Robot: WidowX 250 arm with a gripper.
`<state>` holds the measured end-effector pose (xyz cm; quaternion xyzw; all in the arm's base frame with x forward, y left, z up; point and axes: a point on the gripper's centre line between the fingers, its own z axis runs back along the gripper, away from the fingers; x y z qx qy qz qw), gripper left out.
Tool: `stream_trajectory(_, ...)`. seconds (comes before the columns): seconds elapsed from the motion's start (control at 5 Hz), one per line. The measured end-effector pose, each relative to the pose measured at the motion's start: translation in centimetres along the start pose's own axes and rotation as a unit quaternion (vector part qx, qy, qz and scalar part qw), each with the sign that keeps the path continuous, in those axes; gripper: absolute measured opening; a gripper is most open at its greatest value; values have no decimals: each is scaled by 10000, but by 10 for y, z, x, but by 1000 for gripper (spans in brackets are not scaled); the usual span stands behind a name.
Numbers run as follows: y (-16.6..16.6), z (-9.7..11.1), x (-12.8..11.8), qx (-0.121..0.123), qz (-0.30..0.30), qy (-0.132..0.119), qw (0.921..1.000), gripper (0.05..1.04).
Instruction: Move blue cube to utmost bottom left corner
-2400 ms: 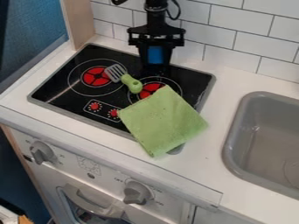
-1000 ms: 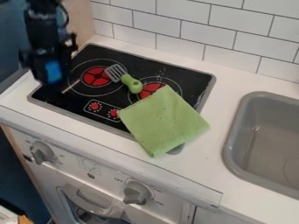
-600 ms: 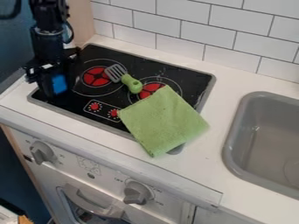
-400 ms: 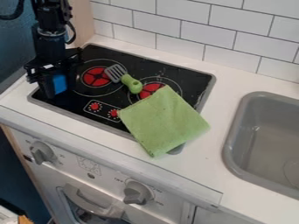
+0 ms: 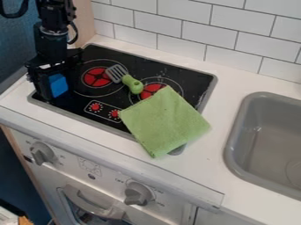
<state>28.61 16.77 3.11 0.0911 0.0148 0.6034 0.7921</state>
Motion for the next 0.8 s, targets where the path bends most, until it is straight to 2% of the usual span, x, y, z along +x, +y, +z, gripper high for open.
stream_trajectory(0.2, 1, 3, -2, 2, 118, 37, 9999, 980)
stream_trajectory(0.4, 1, 17, -5, -77, 105, 21, 9999, 989)
stream_trajectory(0.8, 7, 69, 0, -492, 227, -185, 9984, 990)
